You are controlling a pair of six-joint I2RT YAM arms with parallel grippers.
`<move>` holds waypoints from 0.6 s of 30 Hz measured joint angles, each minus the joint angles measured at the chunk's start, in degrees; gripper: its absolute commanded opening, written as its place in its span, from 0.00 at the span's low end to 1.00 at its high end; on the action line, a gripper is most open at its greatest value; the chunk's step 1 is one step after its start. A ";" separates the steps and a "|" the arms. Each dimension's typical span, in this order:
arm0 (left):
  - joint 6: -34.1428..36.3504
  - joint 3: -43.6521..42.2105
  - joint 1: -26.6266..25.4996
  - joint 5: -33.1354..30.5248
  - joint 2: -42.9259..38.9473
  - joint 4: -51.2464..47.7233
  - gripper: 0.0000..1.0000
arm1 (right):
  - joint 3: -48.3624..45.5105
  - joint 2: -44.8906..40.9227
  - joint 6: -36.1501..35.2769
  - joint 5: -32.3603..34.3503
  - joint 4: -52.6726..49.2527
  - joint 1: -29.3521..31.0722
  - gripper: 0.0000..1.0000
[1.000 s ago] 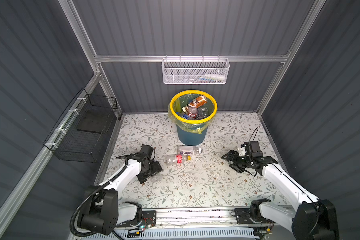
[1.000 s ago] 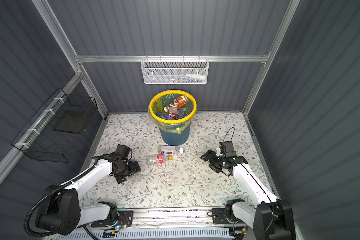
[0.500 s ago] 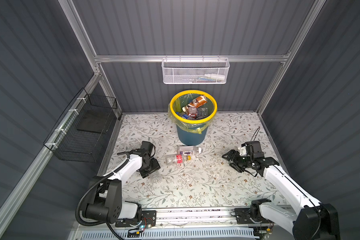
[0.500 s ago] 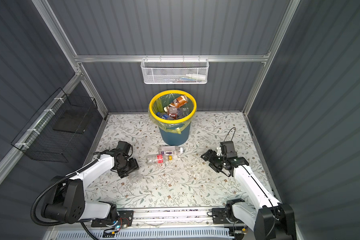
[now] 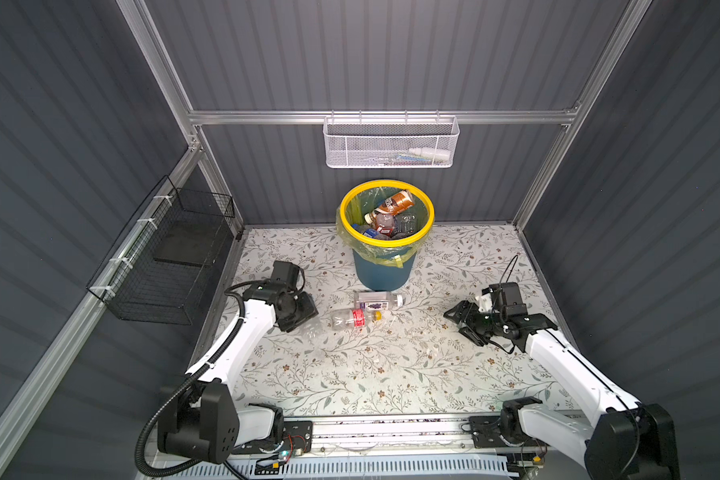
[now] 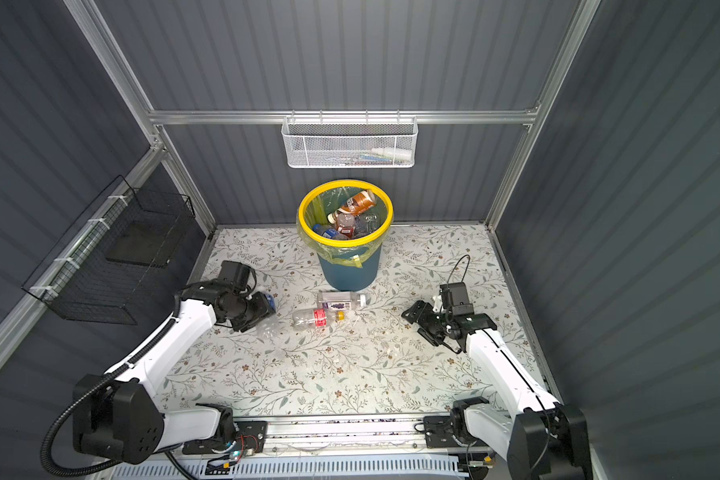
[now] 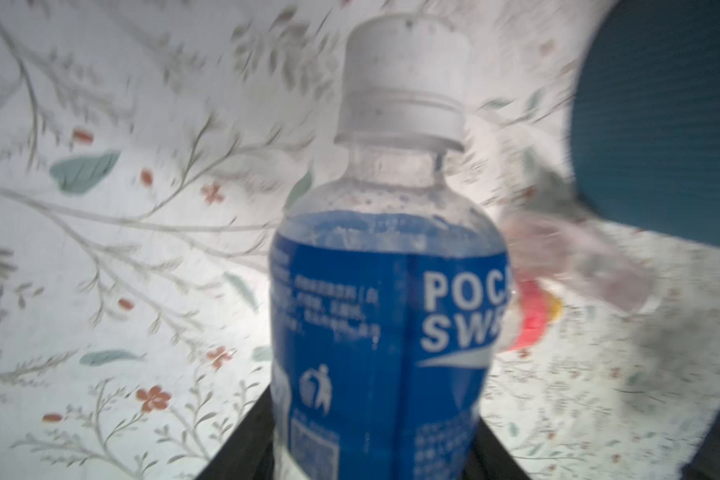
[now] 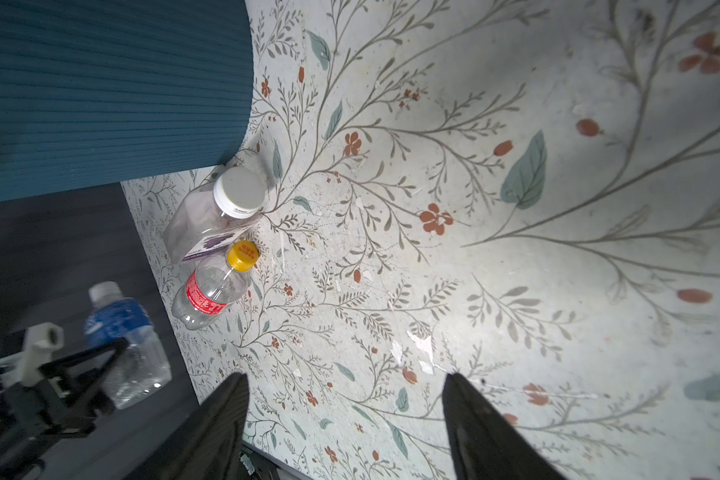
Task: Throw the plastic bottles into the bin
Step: 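Lift the blue-label bottle over the bin and open the left gripper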
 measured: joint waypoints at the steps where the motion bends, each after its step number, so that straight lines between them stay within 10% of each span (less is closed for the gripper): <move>1: -0.07 5.07 -0.13 0.79 1.27 -0.20 0.57 | 0.04 -0.07 -0.22 0.02 -0.39 -0.09 0.75; 7: -1.90 46.82 -3.02 5.97 18.10 2.67 0.68 | 2.05 -1.57 -0.74 0.76 -3.08 -0.76 0.75; 12: -4.57 76.41 -4.59 13.00 35.95 2.89 1.00 | 4.66 -4.55 -1.09 1.38 -5.81 -1.31 0.76; 18: -4.81 56.33 -3.26 14.88 30.21 3.48 1.00 | 5.05 -9.03 -1.84 2.75 -9.51 -3.26 0.76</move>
